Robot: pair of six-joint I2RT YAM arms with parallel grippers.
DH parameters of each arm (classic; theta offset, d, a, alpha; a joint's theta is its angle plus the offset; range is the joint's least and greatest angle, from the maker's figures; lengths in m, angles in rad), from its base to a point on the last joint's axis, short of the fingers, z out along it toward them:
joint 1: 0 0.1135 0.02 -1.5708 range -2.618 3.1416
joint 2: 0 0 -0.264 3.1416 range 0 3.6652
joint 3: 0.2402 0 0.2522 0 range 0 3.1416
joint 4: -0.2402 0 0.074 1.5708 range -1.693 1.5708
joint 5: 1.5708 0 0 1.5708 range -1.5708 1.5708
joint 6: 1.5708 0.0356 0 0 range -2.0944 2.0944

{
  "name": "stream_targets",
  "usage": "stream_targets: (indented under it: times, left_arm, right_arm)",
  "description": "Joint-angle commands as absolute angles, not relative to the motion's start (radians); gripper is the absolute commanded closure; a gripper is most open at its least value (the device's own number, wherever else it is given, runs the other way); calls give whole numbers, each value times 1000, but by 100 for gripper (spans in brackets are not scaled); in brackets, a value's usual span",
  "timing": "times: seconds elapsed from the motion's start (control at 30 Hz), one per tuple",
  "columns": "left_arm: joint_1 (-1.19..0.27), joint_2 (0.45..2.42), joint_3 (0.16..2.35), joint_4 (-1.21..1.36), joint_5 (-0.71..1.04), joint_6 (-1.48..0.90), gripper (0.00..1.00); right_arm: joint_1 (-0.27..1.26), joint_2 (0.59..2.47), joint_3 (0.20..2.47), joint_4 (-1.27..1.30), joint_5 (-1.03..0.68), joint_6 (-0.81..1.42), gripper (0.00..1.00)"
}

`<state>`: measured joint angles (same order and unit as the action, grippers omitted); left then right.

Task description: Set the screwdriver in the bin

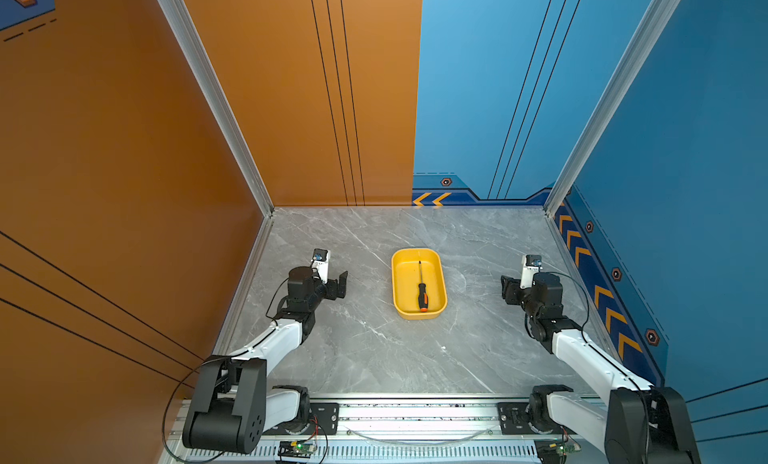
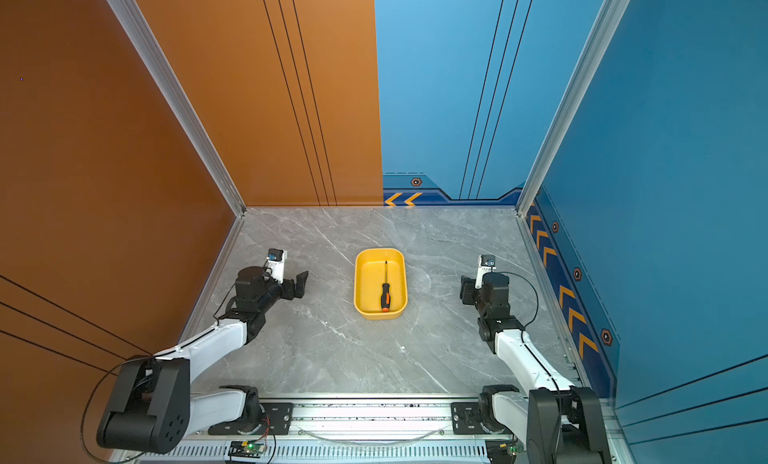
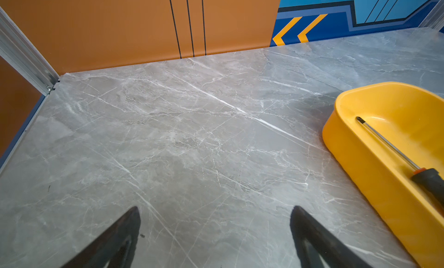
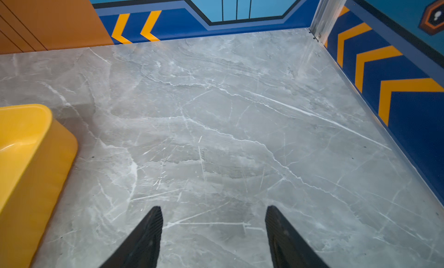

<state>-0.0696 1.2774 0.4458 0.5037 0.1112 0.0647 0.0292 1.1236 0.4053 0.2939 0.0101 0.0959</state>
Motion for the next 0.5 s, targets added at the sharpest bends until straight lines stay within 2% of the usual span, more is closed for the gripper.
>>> stream_targets:
  times: [0.0, 0.17, 0.47]
  left_arm:
    - [-55, 1321, 422, 636, 76, 105, 2]
    - [-45, 1383, 389, 744, 61, 94, 2]
    - [-26, 1464, 361, 860, 60, 75, 2]
  right_arm:
    - [23, 1179, 374, 499, -6, 99, 34]
    - [21, 1302, 331, 715, 14, 105, 36]
    - [21, 1350, 317, 823, 41, 49, 37]
